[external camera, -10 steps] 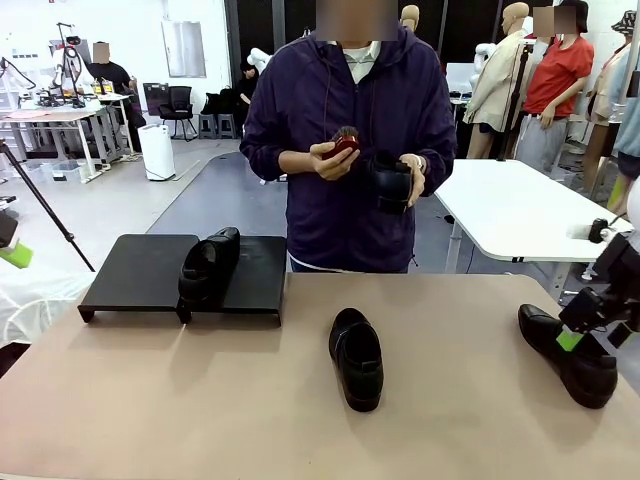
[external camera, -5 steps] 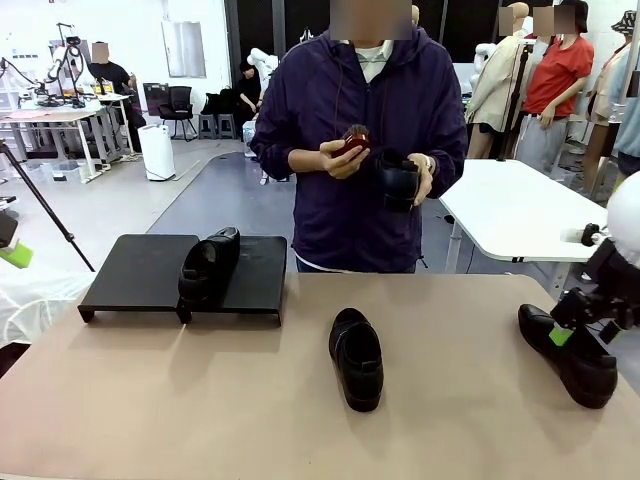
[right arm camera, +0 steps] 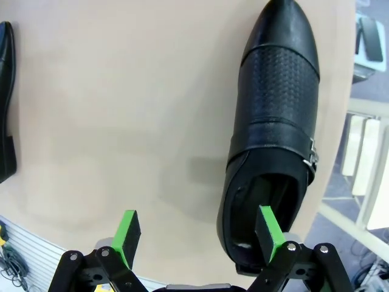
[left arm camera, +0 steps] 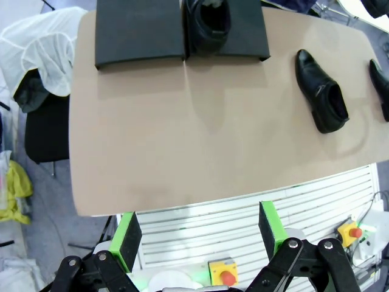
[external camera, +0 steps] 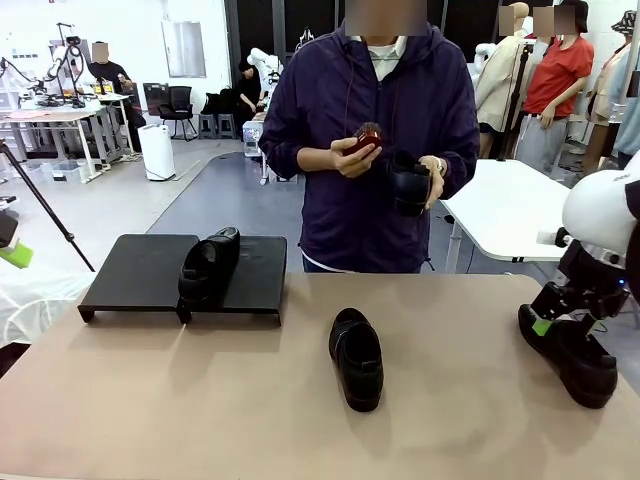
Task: Organize the shoes by placing them on the stand.
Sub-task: Pick up one Shoe and place it in the middle of the table.
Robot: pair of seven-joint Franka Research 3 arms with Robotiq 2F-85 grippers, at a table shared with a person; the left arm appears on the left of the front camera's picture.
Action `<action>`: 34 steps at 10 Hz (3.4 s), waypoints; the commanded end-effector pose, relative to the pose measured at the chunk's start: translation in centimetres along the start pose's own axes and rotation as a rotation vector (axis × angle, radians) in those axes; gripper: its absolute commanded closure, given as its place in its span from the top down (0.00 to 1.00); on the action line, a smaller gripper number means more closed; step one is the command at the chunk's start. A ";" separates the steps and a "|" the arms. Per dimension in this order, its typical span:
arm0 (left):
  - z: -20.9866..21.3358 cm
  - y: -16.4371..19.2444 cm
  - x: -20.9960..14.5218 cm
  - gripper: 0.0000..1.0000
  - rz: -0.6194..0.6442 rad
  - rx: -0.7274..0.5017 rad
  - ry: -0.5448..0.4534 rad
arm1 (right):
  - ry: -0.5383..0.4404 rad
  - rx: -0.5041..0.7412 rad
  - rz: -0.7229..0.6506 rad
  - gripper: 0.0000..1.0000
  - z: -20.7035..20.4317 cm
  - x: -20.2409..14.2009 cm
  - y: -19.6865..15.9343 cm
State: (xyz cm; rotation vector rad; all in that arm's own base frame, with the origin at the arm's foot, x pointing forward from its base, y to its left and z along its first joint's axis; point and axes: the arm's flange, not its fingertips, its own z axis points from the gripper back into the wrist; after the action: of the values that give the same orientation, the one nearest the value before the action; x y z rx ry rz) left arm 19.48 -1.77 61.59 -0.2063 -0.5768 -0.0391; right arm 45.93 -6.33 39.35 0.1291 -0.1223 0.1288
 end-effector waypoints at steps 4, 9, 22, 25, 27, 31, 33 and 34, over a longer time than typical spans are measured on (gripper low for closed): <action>-0.2 0.2 -0.1 1.00 -0.002 -0.011 -0.012 | -0.035 0.026 0.052 1.00 -0.6 -0.2 -0.5; -0.2 0.2 -0.1 1.00 -0.002 -0.011 -0.012 | 0.055 0.043 0.009 1.00 -2.2 -0.6 -0.8; -0.2 0.2 -0.1 1.00 -0.002 -0.011 -0.012 | 0.112 -0.018 -0.001 0.00 -4.5 -0.7 -1.1; -0.2 0.2 -0.1 1.00 -0.002 -0.011 -0.012 | 0.105 -0.030 -0.007 0.00 -4.1 -0.7 -1.2; -0.2 0.2 -0.1 1.00 -0.002 -0.011 -0.012 | 0.090 -0.032 -0.020 0.00 -2.8 -0.6 -1.3; -0.2 0.2 -0.1 1.00 -0.002 -0.011 -0.012 | -0.029 -0.049 -0.219 0.00 11.1 -1.8 1.3; -0.2 0.2 -0.1 1.00 -0.002 -0.011 -0.012 | -0.035 -0.028 -0.187 0.00 14.3 -5.2 3.3; -0.2 0.2 -0.1 1.00 -0.002 -0.011 -0.012 | -0.075 -0.016 -0.202 0.00 14.3 -7.6 4.3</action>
State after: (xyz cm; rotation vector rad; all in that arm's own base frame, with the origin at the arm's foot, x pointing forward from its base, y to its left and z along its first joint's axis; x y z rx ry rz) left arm 19.50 -1.77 61.60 -0.2064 -0.5766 -0.0393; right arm 38.02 -5.82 54.16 0.1353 -0.1579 -0.0634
